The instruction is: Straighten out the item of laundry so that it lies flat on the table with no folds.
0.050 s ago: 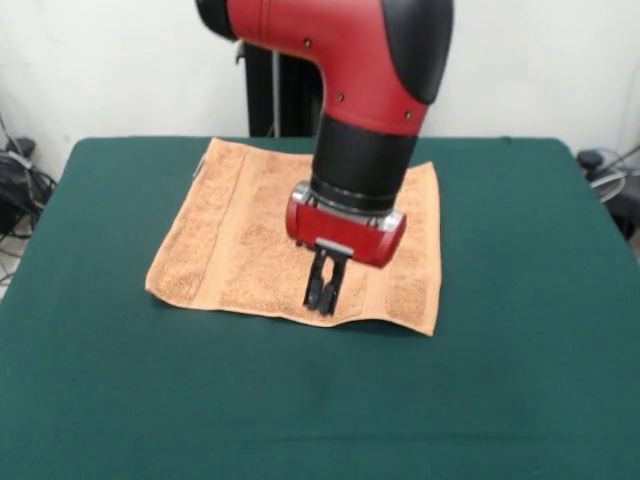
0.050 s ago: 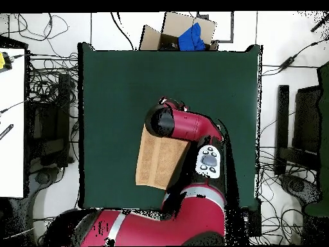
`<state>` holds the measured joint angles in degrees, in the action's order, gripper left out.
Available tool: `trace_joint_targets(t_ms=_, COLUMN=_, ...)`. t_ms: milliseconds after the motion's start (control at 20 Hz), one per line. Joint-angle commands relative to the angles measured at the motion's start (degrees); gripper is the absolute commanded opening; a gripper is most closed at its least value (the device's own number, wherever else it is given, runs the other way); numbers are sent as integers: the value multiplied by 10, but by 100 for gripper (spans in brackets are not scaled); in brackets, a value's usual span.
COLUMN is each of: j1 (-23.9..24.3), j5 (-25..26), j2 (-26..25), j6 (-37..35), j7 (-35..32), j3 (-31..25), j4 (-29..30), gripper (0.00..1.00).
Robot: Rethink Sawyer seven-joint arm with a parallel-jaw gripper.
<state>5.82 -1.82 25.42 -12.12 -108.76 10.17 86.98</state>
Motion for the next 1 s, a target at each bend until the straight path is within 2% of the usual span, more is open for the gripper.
trace_joint_targets(t_ms=50, j1=-45, j5=-10, j2=57, j6=-51, j7=-120, j3=18, j4=119, gripper=0)
trace_joint_targets(t_ms=450, j1=-61, j5=-26, j2=100, j6=-27, j7=-139, j3=28, j4=200, gripper=0)
trace_joint_targets(t_ms=800, j1=-96, j5=-44, j2=161, j6=-67, j7=-149, j3=59, j4=257, gripper=0)
trace_joint_targets(t_ms=1000, j1=-101, j5=-59, j2=169, j6=-92, j7=-146, j3=64, j4=258, gripper=0)
